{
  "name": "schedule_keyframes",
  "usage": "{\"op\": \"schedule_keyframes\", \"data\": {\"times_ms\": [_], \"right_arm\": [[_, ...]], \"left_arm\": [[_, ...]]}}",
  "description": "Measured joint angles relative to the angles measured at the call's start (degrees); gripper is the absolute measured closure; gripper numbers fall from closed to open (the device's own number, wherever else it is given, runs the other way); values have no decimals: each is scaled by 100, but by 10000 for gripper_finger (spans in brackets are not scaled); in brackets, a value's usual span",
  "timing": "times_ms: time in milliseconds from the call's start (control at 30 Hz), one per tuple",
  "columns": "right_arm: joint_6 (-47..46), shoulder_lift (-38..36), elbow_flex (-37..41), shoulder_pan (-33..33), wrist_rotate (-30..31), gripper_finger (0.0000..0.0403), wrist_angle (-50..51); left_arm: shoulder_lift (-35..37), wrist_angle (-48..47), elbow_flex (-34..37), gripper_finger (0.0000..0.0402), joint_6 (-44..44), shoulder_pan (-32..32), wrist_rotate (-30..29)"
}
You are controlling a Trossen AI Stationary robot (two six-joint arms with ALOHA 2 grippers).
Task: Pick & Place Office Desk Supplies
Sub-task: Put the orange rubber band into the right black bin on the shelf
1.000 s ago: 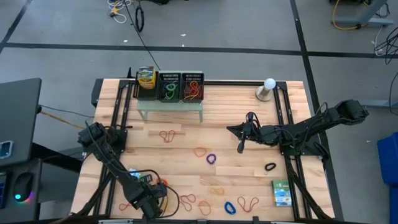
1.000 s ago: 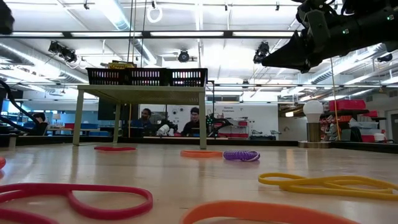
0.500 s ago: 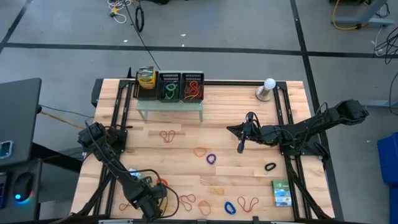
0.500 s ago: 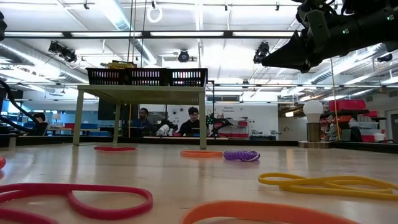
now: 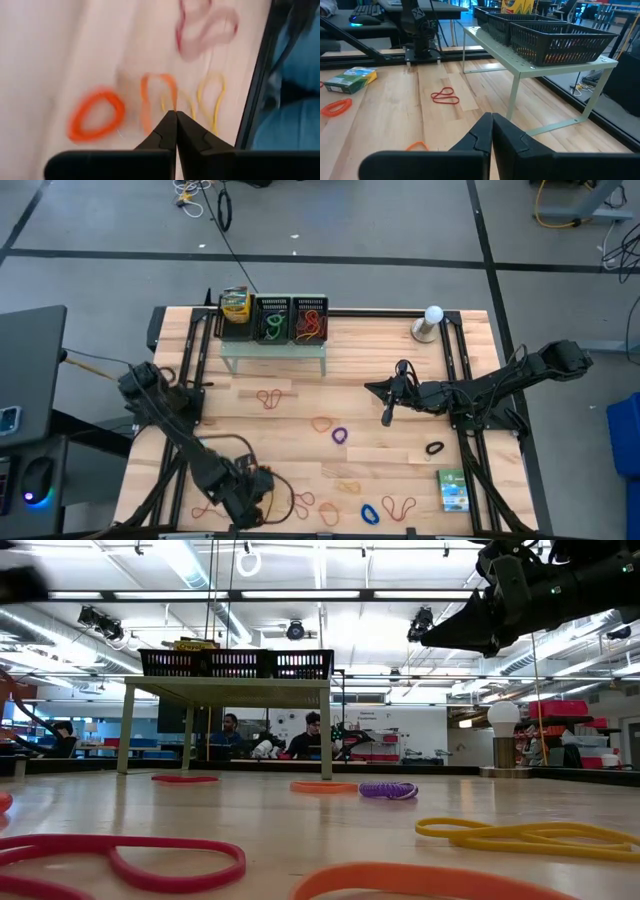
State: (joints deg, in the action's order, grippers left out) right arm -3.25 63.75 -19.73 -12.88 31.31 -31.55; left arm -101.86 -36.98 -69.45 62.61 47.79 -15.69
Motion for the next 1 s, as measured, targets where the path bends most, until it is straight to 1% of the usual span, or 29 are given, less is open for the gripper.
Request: {"op": "schedule_keyframes", "data": {"times_ms": [100, 233, 300, 367, 500, 600, 767, 900, 1000], "right_arm": [[0, 0, 0, 0, -2, 382, 0], [0, 0, 0, 0, 0, 382, -5], [-15, 0, 0, 0, 0, 382, -5], [-20, 0, 0, 0, 0, 382, -4], [-17, 0, 0, 0, 0, 382, -4], [-17, 0, 0, 0, 0, 382, 5], [8, 0, 0, 0, 0, 382, 15], [7, 0, 0, 0, 0, 382, 7], [8, 0, 0, 0, 0, 382, 20]], "left_arm": [[235, -20, -2, 397, -308, -284, -449], [331, 42, -2, 396, -748, -792, -1268], [364, 156, -2, 396, -1127, -1093, -1654], [371, 431, -2, 396, -1635, -1434, -1899], [432, 1176, -4, 396, -2729, -2135, -2184], [489, 1556, -72, 396, -3707, -2617, -2249], [526, 1593, -644, 395, -5131, -3333, -2357], [526, 1506, -1153, 395, -6187, -3819, -2630], [528, 1379, -1463, 395, -6703, -4177, -2685]]}}
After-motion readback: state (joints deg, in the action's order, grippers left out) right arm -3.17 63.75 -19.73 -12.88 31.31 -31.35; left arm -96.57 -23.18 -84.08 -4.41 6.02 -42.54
